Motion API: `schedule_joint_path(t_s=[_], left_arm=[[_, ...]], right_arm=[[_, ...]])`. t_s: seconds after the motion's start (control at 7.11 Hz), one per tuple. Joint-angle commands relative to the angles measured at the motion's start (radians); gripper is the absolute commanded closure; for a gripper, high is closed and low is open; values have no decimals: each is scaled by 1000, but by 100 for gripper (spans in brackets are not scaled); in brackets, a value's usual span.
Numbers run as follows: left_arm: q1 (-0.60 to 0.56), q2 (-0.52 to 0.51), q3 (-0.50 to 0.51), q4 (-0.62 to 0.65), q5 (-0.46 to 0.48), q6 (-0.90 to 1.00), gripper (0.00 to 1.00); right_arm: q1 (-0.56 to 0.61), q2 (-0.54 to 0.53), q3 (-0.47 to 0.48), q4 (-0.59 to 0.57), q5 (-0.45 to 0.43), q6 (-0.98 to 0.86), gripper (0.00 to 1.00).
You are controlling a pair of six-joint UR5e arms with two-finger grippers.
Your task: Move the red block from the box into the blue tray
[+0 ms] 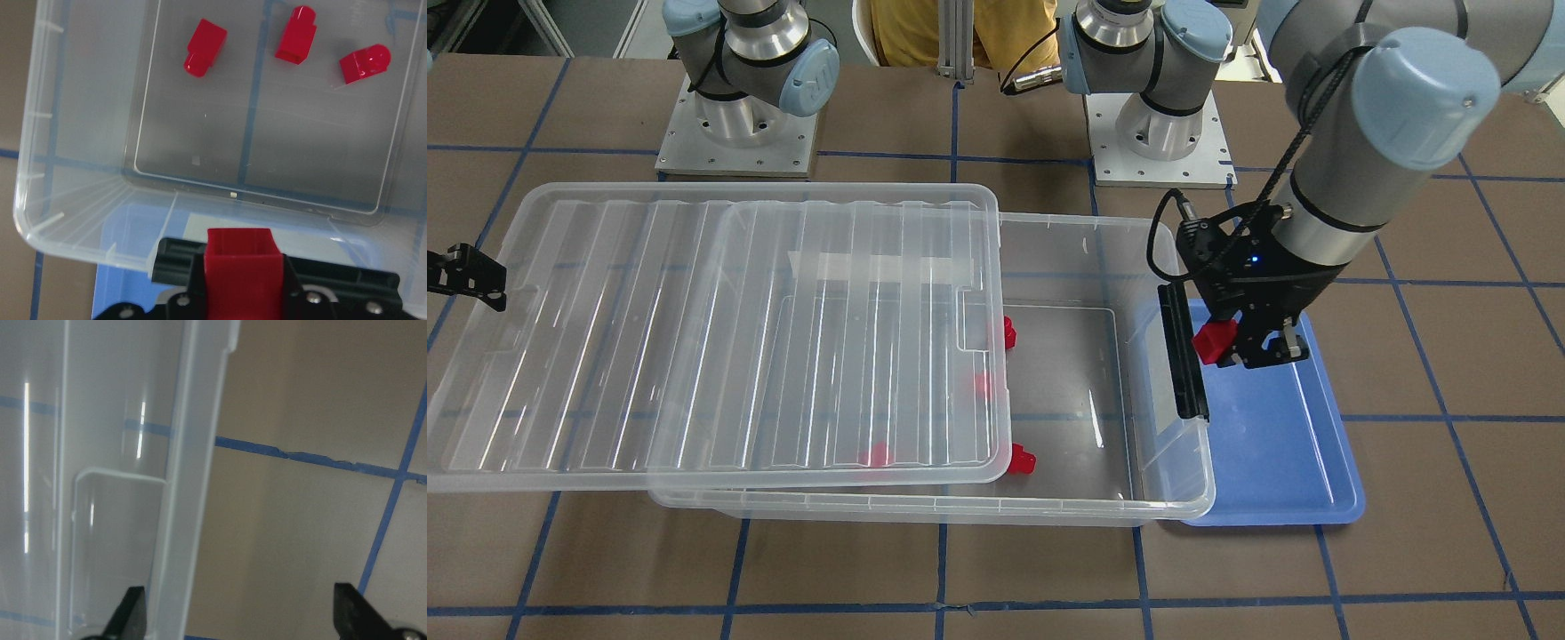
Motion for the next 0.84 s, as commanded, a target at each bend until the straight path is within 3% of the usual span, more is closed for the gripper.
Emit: schedule_joint_path(t_s=[0.0,0.28,0.56,0.7], left_arm=[[171,-16,-97,46,-4,-14,100],[241,-7,-269,202,-8,-78,100],[261,-35,-307,200,-15,-480,100],[262,-77,-327,223,-27,-629,100]], right_arm=[[3,0,4,1,8,41,0],[7,-32,-26,33,49,47,0],[-4,-11,-109,113,39,29,0],[-12,-5,-106,101,34,-34,0]])
